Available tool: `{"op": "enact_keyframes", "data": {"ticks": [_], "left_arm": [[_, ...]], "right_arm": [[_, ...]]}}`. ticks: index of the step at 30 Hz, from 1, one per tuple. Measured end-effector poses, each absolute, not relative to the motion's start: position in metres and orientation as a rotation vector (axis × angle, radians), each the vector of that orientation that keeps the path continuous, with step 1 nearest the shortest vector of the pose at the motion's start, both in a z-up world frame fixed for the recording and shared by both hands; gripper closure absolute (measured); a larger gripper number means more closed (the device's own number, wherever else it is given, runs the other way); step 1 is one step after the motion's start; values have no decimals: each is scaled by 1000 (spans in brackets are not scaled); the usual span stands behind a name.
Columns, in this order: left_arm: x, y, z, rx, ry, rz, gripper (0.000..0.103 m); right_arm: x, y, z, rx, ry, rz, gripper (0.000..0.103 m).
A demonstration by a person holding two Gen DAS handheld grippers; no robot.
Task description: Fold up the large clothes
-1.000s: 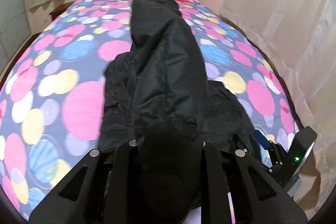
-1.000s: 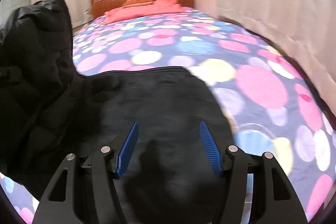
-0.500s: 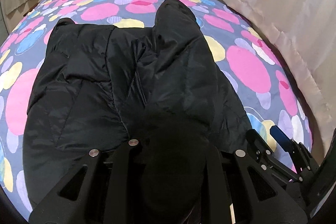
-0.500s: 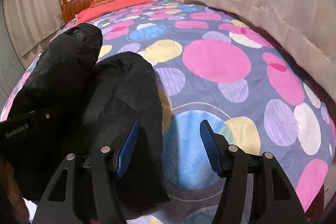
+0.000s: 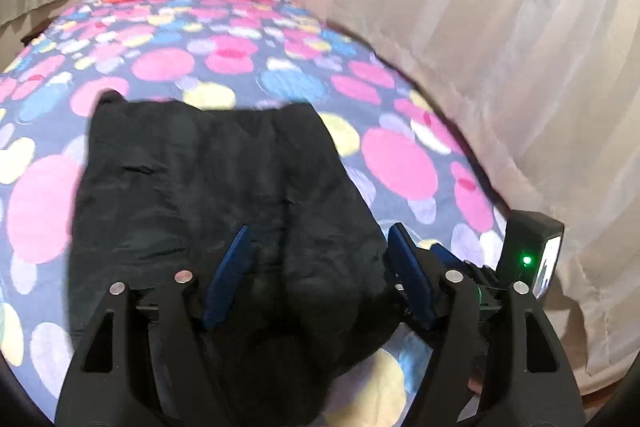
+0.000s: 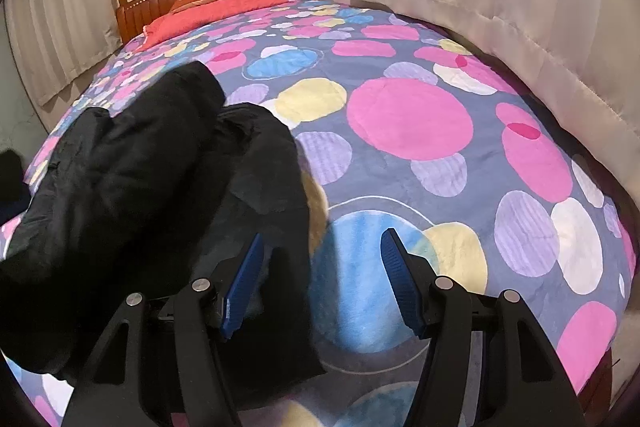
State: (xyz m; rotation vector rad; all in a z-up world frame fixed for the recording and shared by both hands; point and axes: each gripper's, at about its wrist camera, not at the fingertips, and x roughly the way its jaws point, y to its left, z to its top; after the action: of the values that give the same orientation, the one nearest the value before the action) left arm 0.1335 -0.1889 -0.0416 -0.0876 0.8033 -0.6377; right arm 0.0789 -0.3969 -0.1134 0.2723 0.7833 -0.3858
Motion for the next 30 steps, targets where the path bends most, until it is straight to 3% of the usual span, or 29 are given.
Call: {"op": "enact_keyframes", "data": {"ticks": [8,10,12,16,24,27,28,30], "left_arm": [[167,-76,-49,-159,732,-365,28],[176,-54,-56,-190,744,-323,28],[183,-33,-68,-225,769,-295,28],[187,-19,-90,-274,807,-292,28],[191,-29,-118,-306,842,-350,26],[193,-37,-126,-301,856,-381,27],[194,-39,-127,-304,860,-382,28],[195,-41,-124,-317,858,-390,28]], "right_arm": [[95,-371,-82,289,733,-302,42],[103,-360,-73,298,720,-265,31],[111,-352,-66,304,706,-246,31],[128,-336,-61,324,720,-196,26],[157,-321,-101,357,886,-137,26],[160,-321,-109,395,896,-78,74],[159,-320,-108,386,888,-74,83],[156,-320,-102,354,862,-82,90]]}}
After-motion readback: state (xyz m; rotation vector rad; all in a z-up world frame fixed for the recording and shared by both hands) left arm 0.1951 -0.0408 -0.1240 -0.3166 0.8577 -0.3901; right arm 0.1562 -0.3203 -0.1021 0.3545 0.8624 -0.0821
